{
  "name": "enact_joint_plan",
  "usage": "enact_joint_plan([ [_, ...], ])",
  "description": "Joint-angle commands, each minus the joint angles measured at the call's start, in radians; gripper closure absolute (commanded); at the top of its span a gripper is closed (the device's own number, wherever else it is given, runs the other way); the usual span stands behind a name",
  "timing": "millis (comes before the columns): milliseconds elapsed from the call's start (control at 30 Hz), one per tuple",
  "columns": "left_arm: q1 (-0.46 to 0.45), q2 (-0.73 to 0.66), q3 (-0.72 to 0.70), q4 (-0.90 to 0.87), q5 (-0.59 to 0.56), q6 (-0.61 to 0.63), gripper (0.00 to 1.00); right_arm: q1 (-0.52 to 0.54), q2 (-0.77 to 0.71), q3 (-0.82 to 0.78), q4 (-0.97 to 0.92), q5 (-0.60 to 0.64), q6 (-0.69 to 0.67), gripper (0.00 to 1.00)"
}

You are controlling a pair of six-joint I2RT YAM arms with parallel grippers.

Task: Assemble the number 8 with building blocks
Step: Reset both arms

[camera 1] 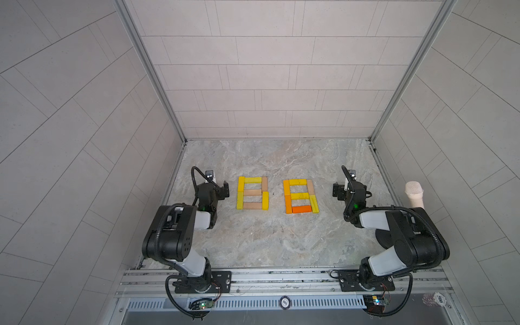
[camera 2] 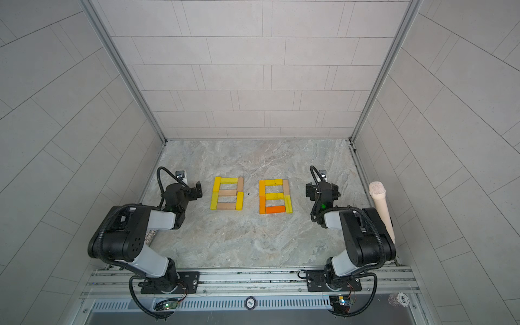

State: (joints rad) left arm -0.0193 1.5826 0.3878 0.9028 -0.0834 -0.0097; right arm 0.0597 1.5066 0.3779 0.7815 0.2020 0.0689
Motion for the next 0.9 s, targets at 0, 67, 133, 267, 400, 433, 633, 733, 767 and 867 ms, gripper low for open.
enact_joint_plan([
  [0, 0.004, 0.001, 0.011, 0.008, -0.031, -0.008, 0.0, -0.005, -0.022, -0.04, 0.087, -0.078, -0.047, 0.0],
  [67, 0.002, 0.002, 0.01, 0.01, -0.027, -0.007, 0.0, -0.004, -0.011, 0.006, 0.013, -0.121, -0.065, 0.0],
  [133, 0.004, -0.001, 0.01, 0.006, -0.027, -0.009, 0.0, -0.012, 0.004, 0.043, -0.042, -0.117, -0.052, 0.0],
  [267, 0.003, 0.001, 0.01, 0.009, -0.027, -0.008, 0.0, -0.015, 0.005, 0.057, -0.065, -0.057, -0.022, 0.0],
  [400, 0.003, 0.001, 0.01, 0.008, -0.027, -0.008, 0.0, -0.014, 0.004, 0.059, -0.066, -0.057, -0.023, 0.0],
  [433, 0.003, 0.001, 0.01, 0.009, -0.027, -0.008, 0.0, -0.014, 0.004, 0.059, -0.068, -0.057, -0.023, 0.0],
  [633, 0.002, 0.001, 0.01, 0.007, -0.026, -0.008, 0.0, -0.014, 0.009, 0.062, -0.071, -0.058, -0.022, 0.0],
  [733, 0.003, 0.001, 0.01, 0.008, -0.027, -0.008, 0.0, -0.015, 0.012, 0.067, -0.076, -0.057, -0.021, 0.0],
  [767, 0.003, 0.0, 0.01, 0.009, -0.027, -0.008, 0.0, -0.015, 0.011, 0.067, -0.076, -0.057, -0.023, 0.0],
  [867, 0.004, 0.001, 0.01, 0.009, -0.027, -0.009, 0.0, -0.014, 0.004, 0.058, -0.068, -0.055, -0.023, 0.0],
])
